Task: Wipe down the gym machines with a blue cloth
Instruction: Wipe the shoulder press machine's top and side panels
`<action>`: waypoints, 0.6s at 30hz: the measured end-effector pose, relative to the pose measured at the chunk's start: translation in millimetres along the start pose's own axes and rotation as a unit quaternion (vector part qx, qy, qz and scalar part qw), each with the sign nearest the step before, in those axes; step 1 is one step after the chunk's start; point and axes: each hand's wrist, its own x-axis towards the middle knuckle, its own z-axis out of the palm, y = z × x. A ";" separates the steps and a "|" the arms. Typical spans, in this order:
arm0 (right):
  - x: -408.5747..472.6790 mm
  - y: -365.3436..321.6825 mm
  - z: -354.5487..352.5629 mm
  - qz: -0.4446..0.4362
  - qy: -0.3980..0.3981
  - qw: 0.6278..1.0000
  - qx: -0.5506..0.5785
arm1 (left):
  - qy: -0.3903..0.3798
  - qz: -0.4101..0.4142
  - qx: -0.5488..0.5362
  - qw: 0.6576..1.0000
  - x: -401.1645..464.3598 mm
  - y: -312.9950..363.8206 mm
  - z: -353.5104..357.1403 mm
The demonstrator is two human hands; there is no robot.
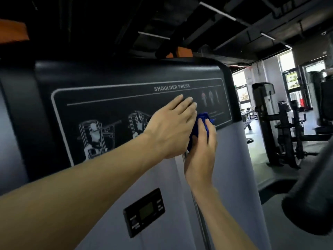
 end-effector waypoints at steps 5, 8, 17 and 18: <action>11.2 -39.7 -0.9 0.029 -0.009 1.000 -0.005 | 0.002 -0.017 -0.111 0.994 -7.2 -19.6 -8.0; 13.7 -62.1 -2.5 0.037 -0.016 0.994 -0.106 | 0.007 -0.031 -0.173 0.984 -12.0 -25.9 -13.9; 18.4 -98.5 -28.8 0.082 -0.087 0.977 -0.174 | -0.011 -0.027 -0.262 0.965 -33.1 -50.2 -38.3; 21.5 -104.2 -30.6 0.077 -0.095 0.975 -0.183 | -0.004 -0.033 -0.266 0.963 -36.0 -54.6 -40.3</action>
